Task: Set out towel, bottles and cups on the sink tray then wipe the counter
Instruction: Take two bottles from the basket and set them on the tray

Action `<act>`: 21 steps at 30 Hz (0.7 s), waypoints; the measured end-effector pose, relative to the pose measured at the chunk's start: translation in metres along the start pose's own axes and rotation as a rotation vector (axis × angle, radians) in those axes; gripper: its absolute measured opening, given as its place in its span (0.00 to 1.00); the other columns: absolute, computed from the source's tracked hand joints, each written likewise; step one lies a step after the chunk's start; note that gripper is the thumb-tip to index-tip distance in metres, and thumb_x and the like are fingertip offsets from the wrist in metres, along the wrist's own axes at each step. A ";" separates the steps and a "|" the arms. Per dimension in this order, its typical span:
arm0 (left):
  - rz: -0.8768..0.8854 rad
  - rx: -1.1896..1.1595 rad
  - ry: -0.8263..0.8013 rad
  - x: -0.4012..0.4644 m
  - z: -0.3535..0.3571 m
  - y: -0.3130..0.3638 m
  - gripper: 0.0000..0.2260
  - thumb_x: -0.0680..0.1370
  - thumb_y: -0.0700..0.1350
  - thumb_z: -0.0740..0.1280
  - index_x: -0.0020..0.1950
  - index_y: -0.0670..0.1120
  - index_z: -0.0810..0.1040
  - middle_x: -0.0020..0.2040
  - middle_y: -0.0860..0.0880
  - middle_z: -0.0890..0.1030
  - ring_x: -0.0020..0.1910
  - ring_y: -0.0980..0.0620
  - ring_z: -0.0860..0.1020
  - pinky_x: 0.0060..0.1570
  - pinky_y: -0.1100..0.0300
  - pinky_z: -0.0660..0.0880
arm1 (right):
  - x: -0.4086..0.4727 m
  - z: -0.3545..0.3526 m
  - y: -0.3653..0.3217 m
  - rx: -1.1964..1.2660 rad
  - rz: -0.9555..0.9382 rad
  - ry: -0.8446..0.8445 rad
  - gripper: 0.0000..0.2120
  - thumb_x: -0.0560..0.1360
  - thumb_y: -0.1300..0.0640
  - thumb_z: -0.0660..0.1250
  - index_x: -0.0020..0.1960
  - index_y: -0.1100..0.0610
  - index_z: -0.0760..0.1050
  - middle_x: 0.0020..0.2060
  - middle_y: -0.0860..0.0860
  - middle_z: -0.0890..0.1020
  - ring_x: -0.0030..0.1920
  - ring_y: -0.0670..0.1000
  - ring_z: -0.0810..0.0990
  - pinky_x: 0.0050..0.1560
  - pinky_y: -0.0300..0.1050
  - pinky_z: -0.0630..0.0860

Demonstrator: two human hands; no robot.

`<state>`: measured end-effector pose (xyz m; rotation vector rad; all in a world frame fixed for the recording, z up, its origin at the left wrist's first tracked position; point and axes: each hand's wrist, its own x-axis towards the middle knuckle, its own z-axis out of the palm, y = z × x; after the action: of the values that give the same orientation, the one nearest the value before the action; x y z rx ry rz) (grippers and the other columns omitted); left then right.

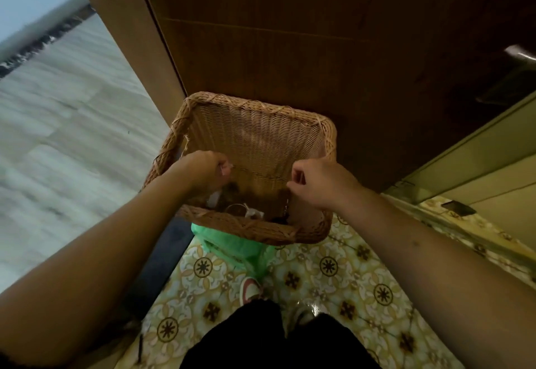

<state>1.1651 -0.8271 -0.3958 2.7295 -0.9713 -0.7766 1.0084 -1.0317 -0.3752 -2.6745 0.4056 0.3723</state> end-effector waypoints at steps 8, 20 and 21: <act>-0.131 -0.024 -0.042 0.043 0.002 -0.029 0.09 0.79 0.53 0.63 0.42 0.50 0.73 0.40 0.47 0.78 0.40 0.47 0.75 0.42 0.55 0.68 | 0.096 0.006 0.034 0.027 -0.077 -0.158 0.07 0.78 0.47 0.68 0.42 0.47 0.76 0.41 0.46 0.81 0.41 0.47 0.78 0.48 0.53 0.78; -0.218 -0.041 -0.405 0.114 0.051 -0.019 0.14 0.79 0.53 0.65 0.61 0.48 0.78 0.57 0.46 0.80 0.55 0.45 0.78 0.58 0.50 0.75 | 0.182 0.073 0.039 -0.148 -0.043 -0.553 0.06 0.79 0.53 0.68 0.55 0.51 0.79 0.58 0.52 0.81 0.56 0.55 0.79 0.49 0.48 0.75; -0.199 -0.049 -0.437 0.120 0.058 -0.019 0.12 0.78 0.53 0.66 0.59 0.50 0.78 0.56 0.47 0.80 0.55 0.45 0.78 0.59 0.49 0.75 | 0.184 0.080 0.038 -0.163 -0.029 -0.587 0.10 0.79 0.53 0.67 0.59 0.53 0.79 0.60 0.53 0.80 0.58 0.56 0.79 0.52 0.48 0.76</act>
<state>1.2248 -0.8853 -0.5017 2.6959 -0.7348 -1.4550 1.1497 -1.0720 -0.5176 -2.5530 0.1581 1.1795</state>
